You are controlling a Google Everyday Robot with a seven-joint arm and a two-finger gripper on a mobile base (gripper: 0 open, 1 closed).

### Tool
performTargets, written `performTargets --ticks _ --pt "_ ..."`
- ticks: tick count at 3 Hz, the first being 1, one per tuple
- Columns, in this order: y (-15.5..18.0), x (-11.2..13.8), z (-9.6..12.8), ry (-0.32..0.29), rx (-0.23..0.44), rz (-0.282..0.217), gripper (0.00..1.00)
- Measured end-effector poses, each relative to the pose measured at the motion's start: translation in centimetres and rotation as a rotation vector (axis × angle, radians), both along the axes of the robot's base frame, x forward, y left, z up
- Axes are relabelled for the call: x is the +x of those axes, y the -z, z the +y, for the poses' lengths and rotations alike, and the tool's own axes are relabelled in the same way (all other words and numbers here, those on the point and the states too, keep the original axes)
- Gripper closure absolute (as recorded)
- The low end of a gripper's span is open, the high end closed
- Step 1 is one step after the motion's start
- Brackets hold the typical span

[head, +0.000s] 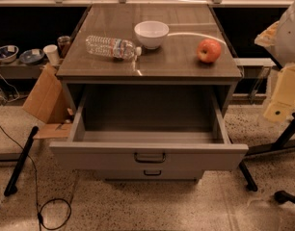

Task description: Place water bottle into top drawer

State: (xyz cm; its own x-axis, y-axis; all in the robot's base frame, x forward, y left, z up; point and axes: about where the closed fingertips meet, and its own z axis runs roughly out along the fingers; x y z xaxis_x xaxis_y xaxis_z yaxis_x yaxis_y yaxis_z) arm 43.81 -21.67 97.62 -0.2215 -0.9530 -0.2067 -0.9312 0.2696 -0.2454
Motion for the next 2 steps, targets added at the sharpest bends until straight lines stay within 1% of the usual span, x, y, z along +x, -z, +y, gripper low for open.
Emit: performTargets --ticks 1,2 --pt "0.0 0.0 0.0 0.000 0.000 0.000 0.00" --pt "-1.4 1.0 2.0 -0.031 0.004 -0.027 0.00"
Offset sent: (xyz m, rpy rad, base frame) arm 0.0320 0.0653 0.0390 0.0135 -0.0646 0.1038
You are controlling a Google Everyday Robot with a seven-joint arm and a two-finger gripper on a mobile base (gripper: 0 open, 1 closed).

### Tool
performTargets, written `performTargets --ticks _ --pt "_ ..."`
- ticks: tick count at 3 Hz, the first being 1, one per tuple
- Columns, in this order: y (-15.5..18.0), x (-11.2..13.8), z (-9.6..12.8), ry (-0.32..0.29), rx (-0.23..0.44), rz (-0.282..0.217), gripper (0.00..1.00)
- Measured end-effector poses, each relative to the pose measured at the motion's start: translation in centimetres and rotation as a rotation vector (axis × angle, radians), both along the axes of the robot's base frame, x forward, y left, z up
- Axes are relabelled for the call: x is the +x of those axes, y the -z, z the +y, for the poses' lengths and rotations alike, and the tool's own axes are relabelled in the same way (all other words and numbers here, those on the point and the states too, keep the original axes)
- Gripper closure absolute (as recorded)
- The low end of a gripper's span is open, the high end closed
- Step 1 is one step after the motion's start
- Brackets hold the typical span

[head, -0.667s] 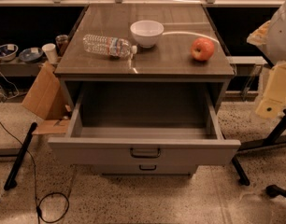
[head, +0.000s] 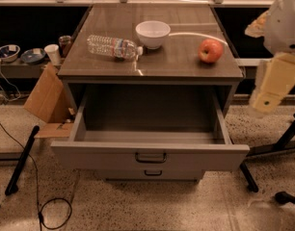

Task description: Place water bottle into top drawer

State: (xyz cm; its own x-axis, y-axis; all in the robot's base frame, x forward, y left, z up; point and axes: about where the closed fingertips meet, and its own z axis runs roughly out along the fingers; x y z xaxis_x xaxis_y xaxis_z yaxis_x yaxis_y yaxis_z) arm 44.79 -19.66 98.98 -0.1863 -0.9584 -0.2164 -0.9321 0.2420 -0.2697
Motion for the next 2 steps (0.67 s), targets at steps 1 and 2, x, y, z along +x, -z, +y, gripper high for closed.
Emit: performTargets --ticks 1,2 --pt "-3.0 1.9 5.0 -0.062 0.021 -0.057 0.00" --pt "-6.4 3.2 11.1 -0.163 -0.012 -0.117 0.00"
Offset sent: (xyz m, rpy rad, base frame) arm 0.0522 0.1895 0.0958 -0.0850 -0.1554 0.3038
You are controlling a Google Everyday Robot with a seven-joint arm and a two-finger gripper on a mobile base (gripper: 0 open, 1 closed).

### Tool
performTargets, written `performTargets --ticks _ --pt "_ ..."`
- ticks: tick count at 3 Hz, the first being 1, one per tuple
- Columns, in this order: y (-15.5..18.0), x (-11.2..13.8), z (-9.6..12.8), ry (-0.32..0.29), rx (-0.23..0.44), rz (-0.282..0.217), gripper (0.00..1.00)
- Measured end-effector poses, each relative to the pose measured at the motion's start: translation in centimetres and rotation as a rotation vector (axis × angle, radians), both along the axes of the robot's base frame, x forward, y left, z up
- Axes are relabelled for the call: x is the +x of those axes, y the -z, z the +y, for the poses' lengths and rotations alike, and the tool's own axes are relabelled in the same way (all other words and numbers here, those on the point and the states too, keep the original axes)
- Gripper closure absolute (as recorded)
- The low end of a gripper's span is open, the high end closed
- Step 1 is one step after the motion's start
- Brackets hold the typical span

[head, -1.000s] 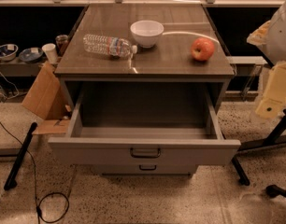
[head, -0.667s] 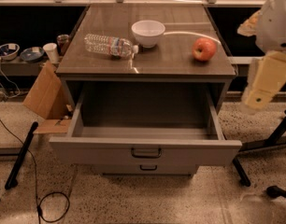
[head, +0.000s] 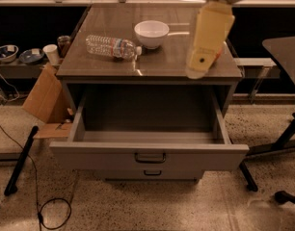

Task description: Place water bottle into top drawer

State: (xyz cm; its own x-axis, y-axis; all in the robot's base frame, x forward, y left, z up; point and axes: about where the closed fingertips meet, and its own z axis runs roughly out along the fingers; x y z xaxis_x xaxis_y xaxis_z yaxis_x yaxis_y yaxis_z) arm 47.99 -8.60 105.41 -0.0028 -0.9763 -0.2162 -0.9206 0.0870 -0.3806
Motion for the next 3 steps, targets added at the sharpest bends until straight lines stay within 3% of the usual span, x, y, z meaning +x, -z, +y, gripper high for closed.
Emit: performTargets --ticks 1,2,3 --pt "-2.0 1.8 5.6 -0.084 -0.025 -0.052 0.00" --pt "-2.0 3.9 10.2 -0.176 -0.091 -0.081 0.00" --pt "0.4 8.9 12.6 -0.207 -0.168 -0.082 0.00"
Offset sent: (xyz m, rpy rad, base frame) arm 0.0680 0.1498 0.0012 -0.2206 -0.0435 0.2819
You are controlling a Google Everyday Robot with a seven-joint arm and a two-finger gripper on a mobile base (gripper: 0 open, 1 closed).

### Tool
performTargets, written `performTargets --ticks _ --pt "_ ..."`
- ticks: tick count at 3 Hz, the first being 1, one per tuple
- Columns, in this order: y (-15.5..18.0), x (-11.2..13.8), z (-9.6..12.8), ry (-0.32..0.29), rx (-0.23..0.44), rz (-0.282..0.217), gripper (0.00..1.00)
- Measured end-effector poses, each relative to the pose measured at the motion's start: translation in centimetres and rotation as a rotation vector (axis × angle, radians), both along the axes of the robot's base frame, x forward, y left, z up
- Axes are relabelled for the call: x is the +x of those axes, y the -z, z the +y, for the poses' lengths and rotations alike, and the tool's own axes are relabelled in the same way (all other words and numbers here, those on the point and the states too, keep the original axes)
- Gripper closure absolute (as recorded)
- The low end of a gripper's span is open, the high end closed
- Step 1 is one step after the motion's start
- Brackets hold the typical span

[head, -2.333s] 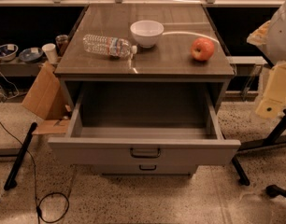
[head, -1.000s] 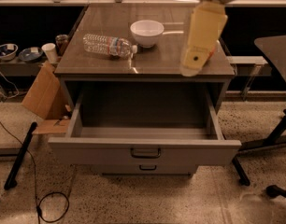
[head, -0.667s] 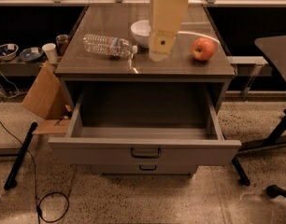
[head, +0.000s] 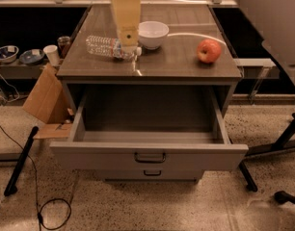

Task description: Place water bottle into top drawer

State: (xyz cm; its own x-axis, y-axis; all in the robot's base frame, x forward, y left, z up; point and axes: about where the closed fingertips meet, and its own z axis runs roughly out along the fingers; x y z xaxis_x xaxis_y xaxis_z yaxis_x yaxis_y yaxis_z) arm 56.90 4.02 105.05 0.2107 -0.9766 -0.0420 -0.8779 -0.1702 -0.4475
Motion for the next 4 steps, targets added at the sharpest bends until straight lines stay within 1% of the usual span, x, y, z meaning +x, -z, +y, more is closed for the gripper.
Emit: performTargets --ticks 1,2,3,4 --pt "2.2 3.8 -0.5 0.028 -0.026 -0.001 0.00" --pt "2.1 4.1 -0.1 0.023 -0.013 -0.018 0.00" --pt "2.1 4.1 -0.1 0.023 -0.013 -0.018 0.00" --pt "3.5 6.9 4.8 0.013 -0.008 0.002 0.00"
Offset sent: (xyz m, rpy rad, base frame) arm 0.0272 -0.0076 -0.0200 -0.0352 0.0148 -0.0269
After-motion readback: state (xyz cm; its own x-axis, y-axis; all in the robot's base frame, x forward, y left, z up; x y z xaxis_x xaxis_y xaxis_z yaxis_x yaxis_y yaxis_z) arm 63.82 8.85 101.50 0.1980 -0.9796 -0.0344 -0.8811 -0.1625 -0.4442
